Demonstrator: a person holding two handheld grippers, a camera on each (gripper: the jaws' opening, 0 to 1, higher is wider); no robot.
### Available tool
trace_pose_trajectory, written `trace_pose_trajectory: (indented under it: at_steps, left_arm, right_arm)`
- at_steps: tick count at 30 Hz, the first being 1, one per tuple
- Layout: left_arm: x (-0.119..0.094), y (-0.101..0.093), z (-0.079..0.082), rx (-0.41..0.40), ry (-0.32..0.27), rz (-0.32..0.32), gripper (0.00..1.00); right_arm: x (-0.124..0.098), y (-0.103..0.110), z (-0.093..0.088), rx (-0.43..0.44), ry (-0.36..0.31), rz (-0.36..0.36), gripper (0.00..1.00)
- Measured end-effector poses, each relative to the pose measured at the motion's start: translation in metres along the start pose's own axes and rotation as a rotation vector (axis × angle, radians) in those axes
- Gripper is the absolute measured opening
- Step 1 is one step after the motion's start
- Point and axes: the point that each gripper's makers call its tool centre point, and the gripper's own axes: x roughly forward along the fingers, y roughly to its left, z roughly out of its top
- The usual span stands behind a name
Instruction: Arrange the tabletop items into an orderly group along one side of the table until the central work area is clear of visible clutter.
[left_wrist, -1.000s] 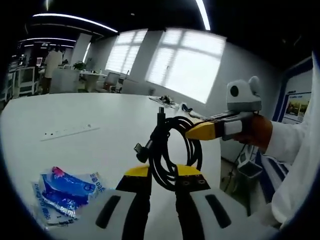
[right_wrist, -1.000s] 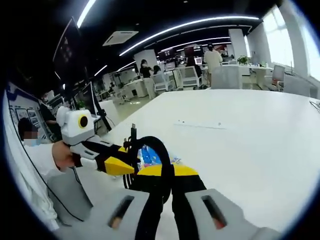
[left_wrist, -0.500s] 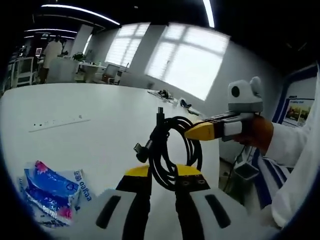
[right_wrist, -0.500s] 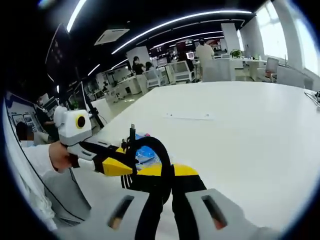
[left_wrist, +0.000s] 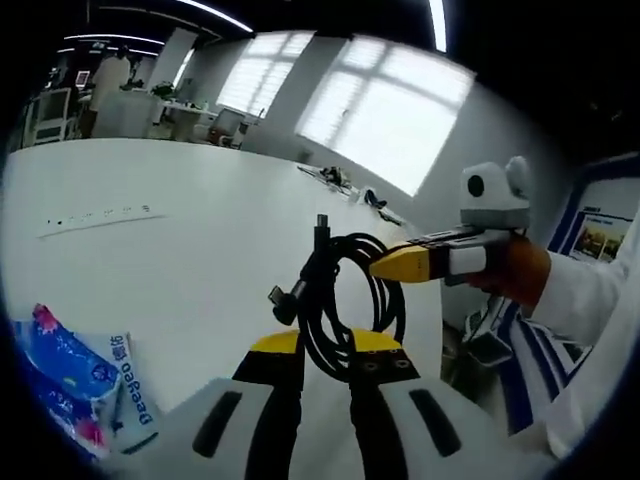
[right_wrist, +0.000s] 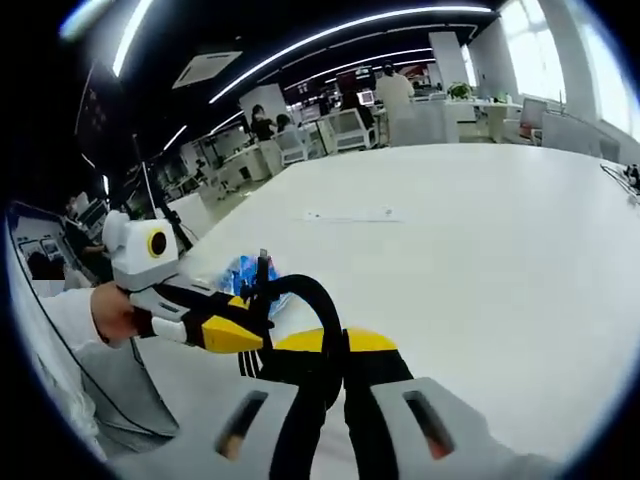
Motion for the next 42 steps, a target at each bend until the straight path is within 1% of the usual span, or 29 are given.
trace_pose_trajectory:
  at_steps: [6, 12, 15, 21, 22, 25, 28, 31, 36, 38, 42]
  left_arm:
    - [0.02, 0.003, -0.005, -0.024, 0.03, -0.002, 0.14]
    - [0.036, 0.009, -0.012, -0.035, 0.06, 0.012, 0.14]
    - [0.043, 0.013, -0.015, -0.05, 0.073, 0.023, 0.14]
    - [0.06, 0.02, -0.029, -0.098, 0.117, 0.032, 0.14]
    - [0.062, 0.02, -0.031, -0.105, 0.122, 0.032, 0.14]
    - [0.07, 0.024, -0.034, -0.132, 0.134, 0.033, 0.14]
    - [0.074, 0.027, -0.034, -0.142, 0.139, 0.039, 0.14]
    - [0.079, 0.032, -0.035, -0.165, 0.144, 0.049, 0.14]
    - [0.089, 0.039, -0.042, -0.172, 0.171, 0.068, 0.14]
    - [0.091, 0.041, -0.043, -0.188, 0.174, 0.077, 0.14]
    - [0.097, 0.044, -0.046, -0.202, 0.182, 0.089, 0.14]
  right_arm:
    - [0.004, -0.021, -0.008, 0.038, 0.019, -0.01, 0.02]
    - [0.011, -0.037, -0.017, 0.058, 0.042, -0.015, 0.02]
    - [0.016, -0.047, -0.023, 0.077, 0.058, -0.014, 0.02]
    - [0.023, -0.061, -0.035, 0.085, 0.091, -0.016, 0.02]
    - [0.024, -0.065, -0.039, 0.092, 0.098, -0.018, 0.02]
    - [0.026, -0.071, -0.043, 0.109, 0.106, -0.02, 0.02]
    - [0.03, -0.08, -0.046, 0.134, 0.109, -0.021, 0.02]
    - [0.034, -0.085, -0.049, 0.151, 0.115, -0.02, 0.02]
    - [0.042, -0.094, -0.058, 0.172, 0.142, -0.024, 0.02]
    - [0.043, -0.091, -0.059, 0.183, 0.144, -0.023, 0.02]
    - [0.046, -0.095, -0.066, 0.207, 0.162, -0.022, 0.02]
